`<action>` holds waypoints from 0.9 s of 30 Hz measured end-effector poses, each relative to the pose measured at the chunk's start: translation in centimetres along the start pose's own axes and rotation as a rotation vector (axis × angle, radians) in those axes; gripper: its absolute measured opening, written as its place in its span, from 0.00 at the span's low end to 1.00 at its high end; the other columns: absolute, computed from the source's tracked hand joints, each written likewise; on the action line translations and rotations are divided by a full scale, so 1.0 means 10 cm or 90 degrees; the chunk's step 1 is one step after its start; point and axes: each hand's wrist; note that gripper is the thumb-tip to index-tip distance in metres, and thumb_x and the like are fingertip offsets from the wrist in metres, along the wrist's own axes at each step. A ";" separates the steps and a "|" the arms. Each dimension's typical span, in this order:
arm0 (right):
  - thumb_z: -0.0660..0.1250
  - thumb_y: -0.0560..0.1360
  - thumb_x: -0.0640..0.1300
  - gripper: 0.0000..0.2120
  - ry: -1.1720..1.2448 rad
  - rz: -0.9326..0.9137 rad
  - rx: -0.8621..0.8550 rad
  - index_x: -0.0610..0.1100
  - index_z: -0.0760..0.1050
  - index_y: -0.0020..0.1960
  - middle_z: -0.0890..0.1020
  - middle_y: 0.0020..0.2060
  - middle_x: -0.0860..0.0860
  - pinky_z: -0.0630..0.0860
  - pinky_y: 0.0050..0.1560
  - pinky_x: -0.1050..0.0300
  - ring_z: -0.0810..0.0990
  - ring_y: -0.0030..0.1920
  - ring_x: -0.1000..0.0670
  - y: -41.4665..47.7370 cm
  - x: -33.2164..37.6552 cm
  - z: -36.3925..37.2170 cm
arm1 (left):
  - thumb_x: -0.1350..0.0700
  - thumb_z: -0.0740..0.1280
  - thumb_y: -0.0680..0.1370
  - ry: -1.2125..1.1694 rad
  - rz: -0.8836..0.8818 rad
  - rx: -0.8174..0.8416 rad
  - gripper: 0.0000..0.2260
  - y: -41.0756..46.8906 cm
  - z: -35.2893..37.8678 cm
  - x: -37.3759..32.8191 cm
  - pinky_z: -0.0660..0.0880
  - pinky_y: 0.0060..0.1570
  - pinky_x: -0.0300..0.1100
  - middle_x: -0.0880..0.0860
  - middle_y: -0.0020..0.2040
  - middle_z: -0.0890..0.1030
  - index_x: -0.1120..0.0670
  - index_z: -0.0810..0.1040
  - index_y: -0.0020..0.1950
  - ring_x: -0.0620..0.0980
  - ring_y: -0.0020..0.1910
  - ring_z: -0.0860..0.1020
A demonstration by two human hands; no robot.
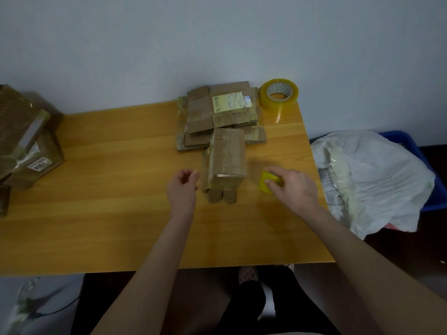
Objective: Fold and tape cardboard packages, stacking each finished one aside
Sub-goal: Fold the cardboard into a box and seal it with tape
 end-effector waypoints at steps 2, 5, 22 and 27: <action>0.62 0.79 0.53 0.17 0.021 -0.003 -0.023 0.56 0.73 0.67 0.82 0.56 0.49 0.73 0.46 0.55 0.80 0.54 0.45 0.01 0.00 0.06 | 0.59 0.67 0.78 -0.003 -0.002 -0.002 0.03 0.03 0.02 0.02 0.79 0.38 0.37 0.49 0.37 0.76 0.58 0.77 0.46 0.44 0.37 0.75; 0.64 0.78 0.53 0.17 0.043 0.020 -0.032 0.57 0.73 0.66 0.81 0.58 0.52 0.75 0.45 0.55 0.80 0.55 0.46 0.06 0.01 0.14 | 0.59 0.67 0.78 -0.009 -0.010 -0.010 0.03 0.08 0.07 0.07 0.79 0.39 0.37 0.49 0.37 0.76 0.58 0.77 0.46 0.41 0.35 0.76; 0.64 0.79 0.54 0.17 0.024 0.061 0.049 0.53 0.72 0.67 0.80 0.60 0.52 0.72 0.56 0.52 0.77 0.60 0.47 0.51 0.47 0.45 | 0.57 0.65 0.79 -0.006 -0.112 0.035 0.04 0.47 0.36 0.34 0.78 0.52 0.48 0.50 0.41 0.79 0.54 0.75 0.45 0.48 0.42 0.78; 0.63 0.79 0.54 0.18 -0.018 0.057 0.055 0.53 0.72 0.67 0.80 0.59 0.51 0.73 0.54 0.52 0.78 0.58 0.47 0.53 0.57 0.44 | 0.56 0.68 0.77 0.059 -0.095 0.022 0.08 0.57 0.32 0.44 0.77 0.56 0.52 0.50 0.56 0.74 0.48 0.74 0.54 0.49 0.56 0.75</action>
Point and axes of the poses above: each hand's wrist, its own y-axis towards the middle knuckle, its own z-axis out of the palm, x = y × z
